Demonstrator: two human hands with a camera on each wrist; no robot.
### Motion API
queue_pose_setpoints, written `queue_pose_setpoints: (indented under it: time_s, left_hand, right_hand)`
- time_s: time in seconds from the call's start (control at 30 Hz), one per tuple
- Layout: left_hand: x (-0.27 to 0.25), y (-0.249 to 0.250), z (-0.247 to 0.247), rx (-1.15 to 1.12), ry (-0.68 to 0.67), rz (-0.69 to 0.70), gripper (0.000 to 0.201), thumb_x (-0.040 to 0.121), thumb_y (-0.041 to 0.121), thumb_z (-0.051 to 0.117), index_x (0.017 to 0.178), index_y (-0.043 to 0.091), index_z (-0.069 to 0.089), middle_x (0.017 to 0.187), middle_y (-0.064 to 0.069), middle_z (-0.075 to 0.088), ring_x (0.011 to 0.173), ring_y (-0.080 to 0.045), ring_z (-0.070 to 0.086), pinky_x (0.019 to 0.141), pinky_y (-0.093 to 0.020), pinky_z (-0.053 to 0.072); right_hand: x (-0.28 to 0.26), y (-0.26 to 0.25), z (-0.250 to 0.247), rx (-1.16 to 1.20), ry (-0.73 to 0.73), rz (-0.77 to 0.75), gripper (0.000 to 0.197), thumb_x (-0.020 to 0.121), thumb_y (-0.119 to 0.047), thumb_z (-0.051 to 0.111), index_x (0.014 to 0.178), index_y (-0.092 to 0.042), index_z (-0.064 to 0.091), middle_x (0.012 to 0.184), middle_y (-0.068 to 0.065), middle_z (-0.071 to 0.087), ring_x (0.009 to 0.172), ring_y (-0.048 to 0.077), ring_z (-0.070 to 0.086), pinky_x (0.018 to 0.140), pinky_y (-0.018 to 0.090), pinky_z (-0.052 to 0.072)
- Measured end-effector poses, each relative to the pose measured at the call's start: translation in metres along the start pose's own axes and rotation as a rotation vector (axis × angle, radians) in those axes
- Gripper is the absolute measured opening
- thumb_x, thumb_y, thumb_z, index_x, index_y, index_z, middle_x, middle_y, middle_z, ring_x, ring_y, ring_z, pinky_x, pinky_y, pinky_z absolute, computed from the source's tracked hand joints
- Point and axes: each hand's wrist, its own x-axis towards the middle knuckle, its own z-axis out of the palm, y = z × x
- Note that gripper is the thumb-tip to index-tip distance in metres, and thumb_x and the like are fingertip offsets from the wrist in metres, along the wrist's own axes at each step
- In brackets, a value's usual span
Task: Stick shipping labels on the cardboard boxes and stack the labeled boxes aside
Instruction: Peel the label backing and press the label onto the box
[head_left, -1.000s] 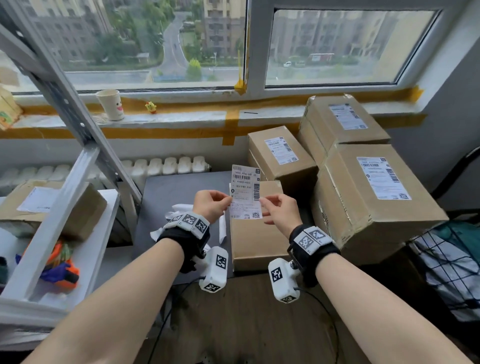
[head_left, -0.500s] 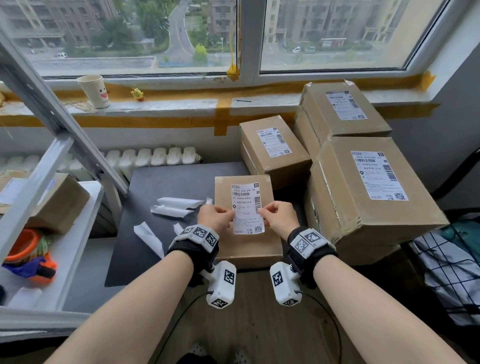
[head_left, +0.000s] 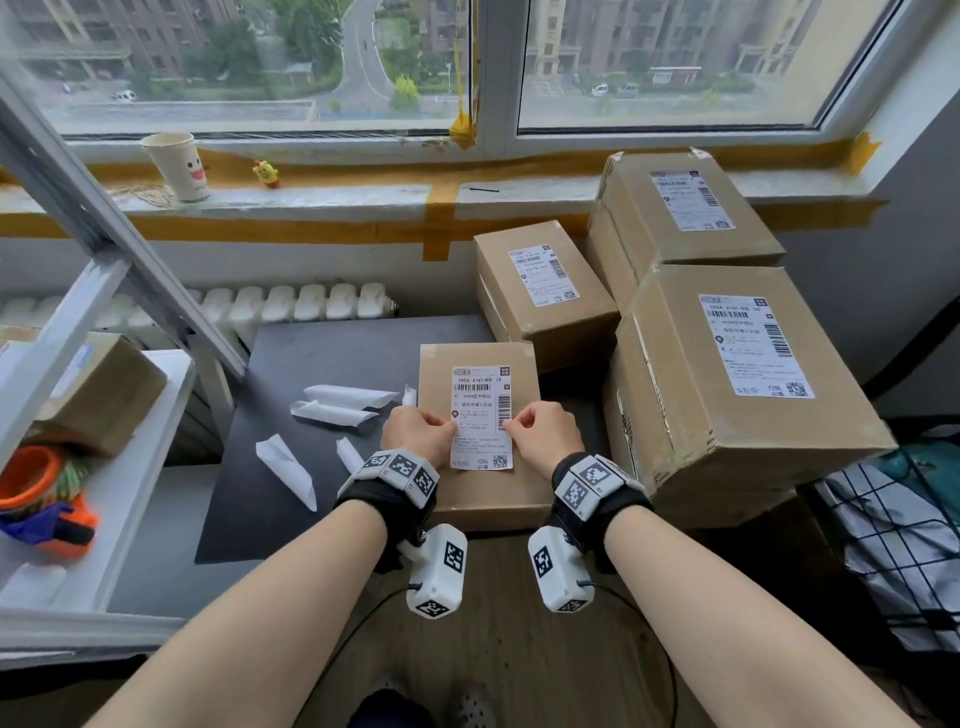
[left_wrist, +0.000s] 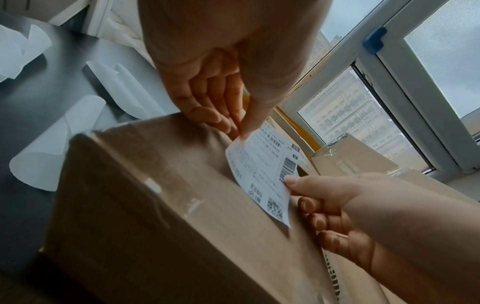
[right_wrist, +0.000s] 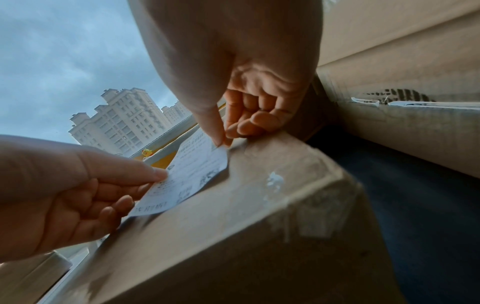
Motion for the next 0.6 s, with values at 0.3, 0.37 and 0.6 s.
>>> queue_pose_setpoints:
  time_s: [0.3, 0.37, 0.6]
  left_hand:
    - [0.0025, -0.0019, 0.0024, 0.05, 0.045, 0.017, 0.012, 0.081, 0.02, 0.064, 0.08, 0.014, 0.075, 0.087, -0.007, 0.073, 0.089, -0.024, 0.067, 0.077, -0.026, 0.048]
    - [0.0031, -0.0025, 0.0024, 0.068, 0.043, 0.023, 0.012, 0.081, 0.019, 0.064, 0.079, 0.014, 0.075, 0.087, -0.006, 0.073, 0.089, -0.024, 0.067, 0.076, -0.026, 0.048]
    - [0.0052, -0.004, 0.0027, 0.165, 0.044, 0.074, 0.012, 0.083, 0.022, 0.062, 0.082, 0.016, 0.073, 0.093, -0.006, 0.072, 0.094, -0.023, 0.064, 0.079, -0.027, 0.046]
  right_hand:
    - [0.0003, -0.0065, -0.0002, -0.14, -0.002, -0.01, 0.014, 0.091, -0.03, 0.055, 0.085, -0.018, 0.06, 0.102, 0.006, 0.066, 0.092, 0.027, 0.06, 0.071, 0.029, 0.041]
    - [0.0005, -0.0075, -0.0002, -0.152, -0.007, -0.013, 0.014, 0.091, -0.029, 0.054, 0.086, -0.018, 0.06, 0.103, 0.007, 0.066, 0.096, 0.029, 0.061, 0.072, 0.029, 0.042]
    - [0.0017, -0.0044, 0.002, -0.148, 0.0, -0.037, 0.014, 0.09, -0.03, 0.055, 0.082, -0.019, 0.057, 0.1, 0.007, 0.067, 0.093, 0.027, 0.061, 0.072, 0.03, 0.044]
